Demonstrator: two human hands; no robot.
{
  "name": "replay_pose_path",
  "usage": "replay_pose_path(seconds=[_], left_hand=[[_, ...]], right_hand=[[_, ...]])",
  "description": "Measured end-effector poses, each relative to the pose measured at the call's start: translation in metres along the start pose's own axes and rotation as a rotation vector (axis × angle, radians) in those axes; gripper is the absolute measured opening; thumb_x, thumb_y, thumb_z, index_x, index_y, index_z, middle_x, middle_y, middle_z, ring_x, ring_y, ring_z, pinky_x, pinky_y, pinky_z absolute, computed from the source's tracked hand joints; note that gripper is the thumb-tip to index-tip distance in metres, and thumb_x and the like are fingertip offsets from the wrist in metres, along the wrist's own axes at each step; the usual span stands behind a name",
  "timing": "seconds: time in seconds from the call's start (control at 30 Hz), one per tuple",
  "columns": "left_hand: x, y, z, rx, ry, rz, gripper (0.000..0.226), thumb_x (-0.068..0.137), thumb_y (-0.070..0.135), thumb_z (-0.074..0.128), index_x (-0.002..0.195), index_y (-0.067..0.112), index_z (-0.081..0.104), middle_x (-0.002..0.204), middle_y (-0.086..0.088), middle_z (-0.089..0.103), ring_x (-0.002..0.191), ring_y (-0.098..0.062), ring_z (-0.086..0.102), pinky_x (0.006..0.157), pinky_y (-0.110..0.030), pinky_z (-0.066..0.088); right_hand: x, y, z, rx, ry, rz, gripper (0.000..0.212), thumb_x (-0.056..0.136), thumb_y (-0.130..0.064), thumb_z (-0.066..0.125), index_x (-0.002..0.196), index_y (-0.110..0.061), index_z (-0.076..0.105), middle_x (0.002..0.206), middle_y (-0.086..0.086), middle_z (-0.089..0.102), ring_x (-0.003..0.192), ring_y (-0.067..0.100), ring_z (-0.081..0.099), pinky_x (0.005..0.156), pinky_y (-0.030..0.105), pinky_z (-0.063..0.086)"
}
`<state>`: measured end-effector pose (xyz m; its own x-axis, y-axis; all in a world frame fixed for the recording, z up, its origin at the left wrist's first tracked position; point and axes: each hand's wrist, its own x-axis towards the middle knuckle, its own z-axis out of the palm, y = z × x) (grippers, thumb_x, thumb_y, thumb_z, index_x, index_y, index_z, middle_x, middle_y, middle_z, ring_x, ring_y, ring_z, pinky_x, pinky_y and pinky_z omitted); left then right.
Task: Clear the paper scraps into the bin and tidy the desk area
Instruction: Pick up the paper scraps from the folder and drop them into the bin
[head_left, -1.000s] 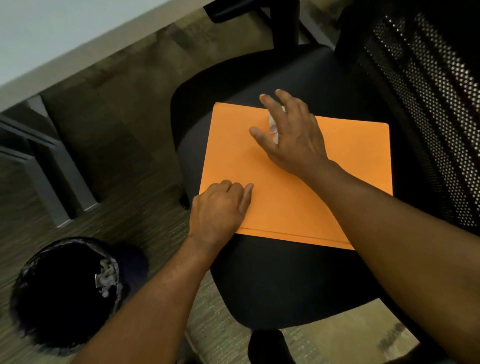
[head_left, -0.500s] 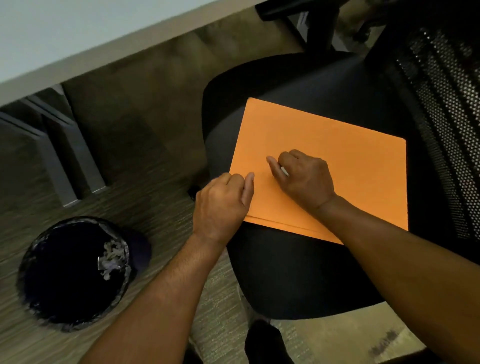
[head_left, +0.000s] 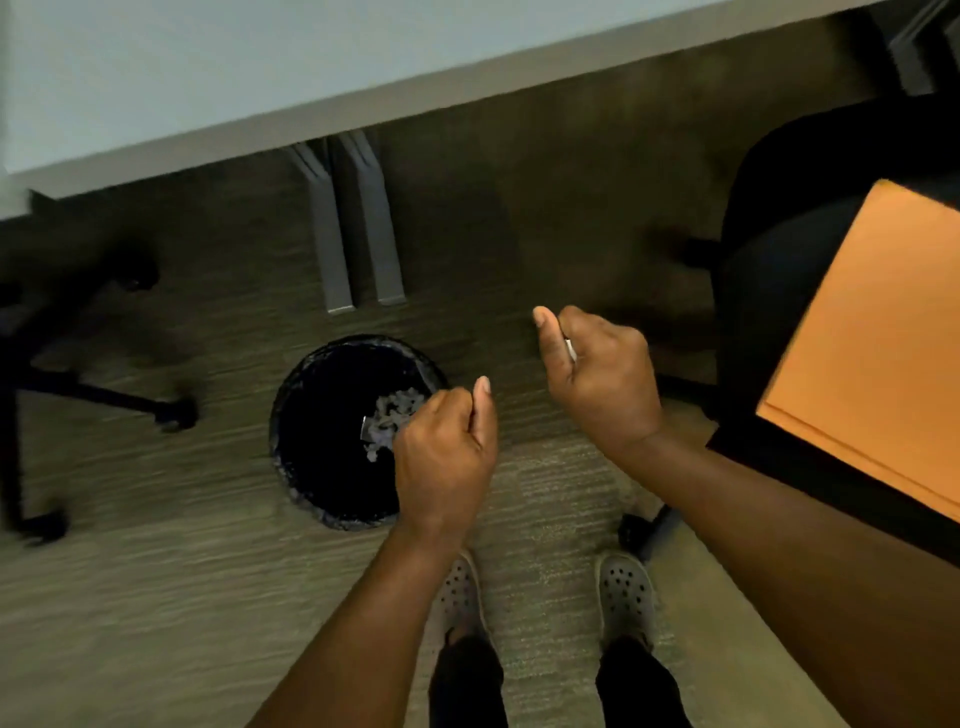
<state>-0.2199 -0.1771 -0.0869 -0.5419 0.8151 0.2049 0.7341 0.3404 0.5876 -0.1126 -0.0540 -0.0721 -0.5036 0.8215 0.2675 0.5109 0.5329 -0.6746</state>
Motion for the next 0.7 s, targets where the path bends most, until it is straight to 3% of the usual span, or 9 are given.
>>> replay_pose_path(seconds=[0.17, 0.33, 0.47, 0.6, 0.7], left_hand=[[-0.047, -0.086, -0.03, 0.101, 0.01, -0.132, 0.044, 0.099, 0.023, 0.047, 0.058, 0.005, 0.048, 0.052, -0.004, 0.042, 0.045, -0.015, 0.035, 0.046, -0.027, 0.026], [-0.065, -0.149, -0.036, 0.12, 0.143, -0.19, 0.043, 0.099, 0.017, 0.048, 0.058, 0.002, 0.048, 0.051, -0.008, 0.041, 0.048, -0.013, 0.03, 0.049, -0.025, 0.023], [-0.052, -0.186, -0.029, 0.136, 0.129, -0.264, 0.046, 0.099, 0.022, 0.047, 0.058, -0.001, 0.052, 0.051, -0.013, 0.049, 0.042, -0.024, 0.042, 0.043, -0.029, 0.029], [-0.036, -0.208, -0.025, 0.144, 0.112, -0.368, 0.053, 0.1, 0.041, 0.036, 0.069, 0.001, 0.055, 0.067, -0.014, 0.058, 0.058, -0.029, 0.054, 0.05, -0.036, 0.038], [-0.037, -0.221, -0.021, 0.157, -0.001, -0.409, 0.058, 0.1, 0.048, 0.024, 0.088, 0.005, 0.062, 0.09, -0.011, 0.065, 0.081, -0.029, 0.059, 0.065, -0.039, 0.045]], right_hand=[[-0.034, -0.05, 0.09, 0.092, -0.084, 0.006, 0.039, 0.1, -0.022, 0.051, 0.065, -0.005, 0.054, 0.052, 0.002, 0.044, 0.045, 0.011, 0.038, 0.045, 0.024, 0.028], [-0.055, -0.073, 0.172, 0.135, -0.158, 0.115, 0.041, 0.1, -0.02, 0.051, 0.063, -0.004, 0.054, 0.049, 0.009, 0.048, 0.039, 0.023, 0.044, 0.041, 0.029, 0.029], [-0.057, -0.082, 0.228, 0.039, -0.302, 0.105, 0.044, 0.103, -0.028, 0.046, 0.067, -0.004, 0.055, 0.056, 0.014, 0.055, 0.048, 0.033, 0.053, 0.045, 0.034, 0.032], [-0.063, -0.08, 0.253, -0.019, -0.398, 0.12, 0.052, 0.101, -0.051, 0.029, 0.086, -0.007, 0.055, 0.083, 0.014, 0.061, 0.07, 0.034, 0.059, 0.056, 0.038, 0.044], [-0.07, -0.075, 0.264, -0.072, -0.584, 0.142, 0.056, 0.097, -0.057, 0.023, 0.113, -0.013, 0.054, 0.117, 0.012, 0.055, 0.102, 0.032, 0.055, 0.08, 0.046, 0.046]])
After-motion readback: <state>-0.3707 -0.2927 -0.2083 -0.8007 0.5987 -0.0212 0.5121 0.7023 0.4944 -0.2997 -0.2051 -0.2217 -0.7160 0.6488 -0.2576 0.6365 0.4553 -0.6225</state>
